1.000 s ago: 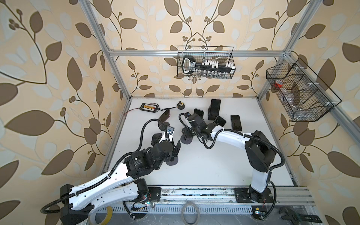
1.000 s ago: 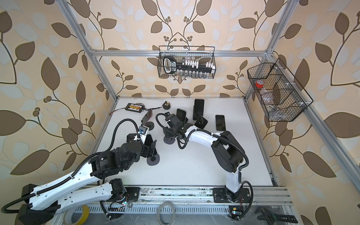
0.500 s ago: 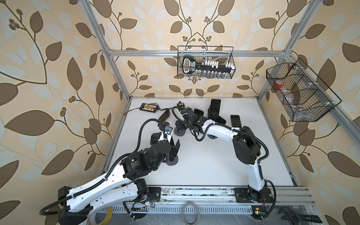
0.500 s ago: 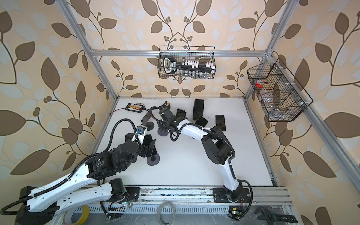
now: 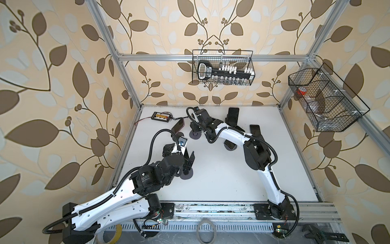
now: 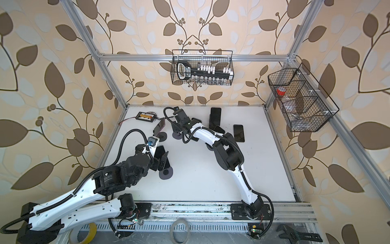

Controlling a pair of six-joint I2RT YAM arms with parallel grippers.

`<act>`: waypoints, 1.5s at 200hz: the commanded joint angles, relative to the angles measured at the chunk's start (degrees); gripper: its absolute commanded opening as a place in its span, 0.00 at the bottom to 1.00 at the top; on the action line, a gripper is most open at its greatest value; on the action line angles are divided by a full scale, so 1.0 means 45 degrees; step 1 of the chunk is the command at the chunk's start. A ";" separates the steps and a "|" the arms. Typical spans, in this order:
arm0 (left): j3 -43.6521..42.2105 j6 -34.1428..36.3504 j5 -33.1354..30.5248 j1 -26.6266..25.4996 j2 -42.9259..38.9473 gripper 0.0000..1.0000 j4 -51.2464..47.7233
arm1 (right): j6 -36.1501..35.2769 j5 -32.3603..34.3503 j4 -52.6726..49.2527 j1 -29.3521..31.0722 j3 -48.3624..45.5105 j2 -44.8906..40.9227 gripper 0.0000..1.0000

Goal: Remove the phone from the phone stand

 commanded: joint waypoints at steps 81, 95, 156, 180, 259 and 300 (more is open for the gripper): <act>0.0210 -0.0070 -0.0350 0.0062 -0.0663 0.99 -0.0303 | 0.0054 0.0310 0.0246 0.0061 -0.0124 -0.0978 0.86; 0.0358 -0.0123 -0.0359 0.0062 -0.0685 0.99 -0.0557 | 0.0078 0.0274 0.0348 0.0071 -0.0324 -0.1386 0.86; 0.1099 -0.1042 -0.0030 0.0062 -0.0824 0.99 -0.1606 | 0.0098 0.0257 0.0565 0.0139 -0.1623 -0.3522 0.87; 0.1525 -0.1086 0.0114 0.0062 -0.0585 0.99 -0.1887 | 0.0189 0.0228 0.0580 0.0171 -0.2493 -0.4568 0.87; 0.2053 -0.0773 0.0314 0.0063 0.0785 0.99 -0.1433 | 0.1673 0.0695 0.0832 0.1195 -0.6997 -0.8556 0.85; 0.2068 -0.1583 0.0047 0.0062 0.1070 0.99 -0.1445 | 0.2717 0.0913 0.1624 0.2084 -0.9706 -1.0800 0.84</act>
